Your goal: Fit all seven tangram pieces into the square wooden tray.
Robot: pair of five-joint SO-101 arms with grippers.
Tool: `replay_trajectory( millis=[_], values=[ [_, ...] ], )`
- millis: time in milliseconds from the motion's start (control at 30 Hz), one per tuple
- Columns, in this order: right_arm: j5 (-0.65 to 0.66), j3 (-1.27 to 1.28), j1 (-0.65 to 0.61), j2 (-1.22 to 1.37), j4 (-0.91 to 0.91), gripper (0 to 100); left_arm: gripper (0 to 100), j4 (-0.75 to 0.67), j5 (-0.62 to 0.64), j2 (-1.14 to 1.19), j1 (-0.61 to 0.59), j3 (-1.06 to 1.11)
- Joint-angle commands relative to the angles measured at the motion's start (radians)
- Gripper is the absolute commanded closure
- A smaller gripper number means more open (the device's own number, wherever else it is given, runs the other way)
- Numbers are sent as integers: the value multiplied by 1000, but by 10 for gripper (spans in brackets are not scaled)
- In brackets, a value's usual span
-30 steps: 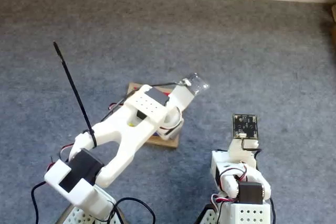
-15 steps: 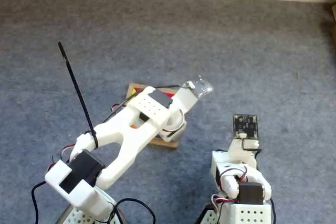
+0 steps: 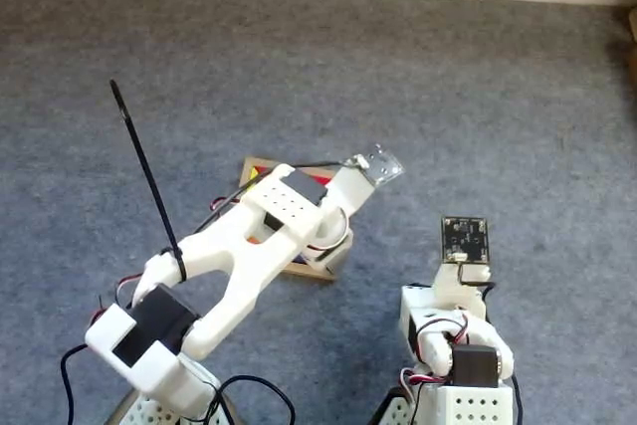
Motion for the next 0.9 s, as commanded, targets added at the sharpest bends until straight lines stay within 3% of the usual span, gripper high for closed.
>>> replay_trajectory(
  millis=[0, 867],
  values=[
    [-5, 131, 4, -22, 5, 994, 769, 5, -5, -54, 10, -7],
    [-5, 131, 4, -22, 5, 994, 768, -20, -61, -42, -188, -7]
  ],
)
